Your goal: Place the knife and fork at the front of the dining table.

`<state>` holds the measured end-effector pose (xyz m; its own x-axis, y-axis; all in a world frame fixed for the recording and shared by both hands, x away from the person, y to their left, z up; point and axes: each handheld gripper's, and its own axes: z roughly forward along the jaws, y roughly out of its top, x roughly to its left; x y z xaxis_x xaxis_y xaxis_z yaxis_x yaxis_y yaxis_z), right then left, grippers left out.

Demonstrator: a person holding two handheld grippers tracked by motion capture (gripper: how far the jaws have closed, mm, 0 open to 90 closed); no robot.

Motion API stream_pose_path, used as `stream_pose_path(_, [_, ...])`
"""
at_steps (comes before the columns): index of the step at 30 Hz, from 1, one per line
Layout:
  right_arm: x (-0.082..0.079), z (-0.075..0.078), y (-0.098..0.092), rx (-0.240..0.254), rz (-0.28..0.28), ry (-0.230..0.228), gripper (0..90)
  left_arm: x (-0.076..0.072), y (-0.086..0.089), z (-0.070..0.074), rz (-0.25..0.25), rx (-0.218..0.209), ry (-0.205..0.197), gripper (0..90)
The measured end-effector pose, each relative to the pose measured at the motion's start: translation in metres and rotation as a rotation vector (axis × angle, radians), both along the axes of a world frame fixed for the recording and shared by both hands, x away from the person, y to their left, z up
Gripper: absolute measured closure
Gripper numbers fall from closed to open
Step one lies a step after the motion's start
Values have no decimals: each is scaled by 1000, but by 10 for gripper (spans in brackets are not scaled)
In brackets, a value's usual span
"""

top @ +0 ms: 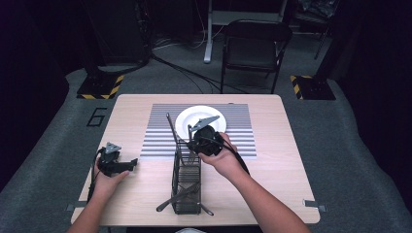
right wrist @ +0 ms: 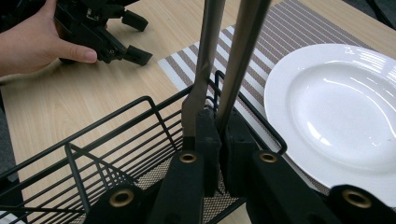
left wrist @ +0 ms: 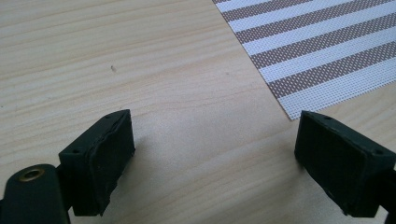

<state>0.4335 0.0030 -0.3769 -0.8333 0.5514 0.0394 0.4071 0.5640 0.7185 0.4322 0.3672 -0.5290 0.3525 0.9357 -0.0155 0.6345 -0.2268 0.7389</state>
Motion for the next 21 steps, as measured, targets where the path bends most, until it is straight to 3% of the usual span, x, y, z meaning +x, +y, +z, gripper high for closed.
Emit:
stream_pose_path(15, [0,27,-9,41,12,22,870,0,0,0,-1,0,0,118])
stream_pose_path(21, [0,36,-12,46,19,11,870,0,0,0,0,1,0,118])
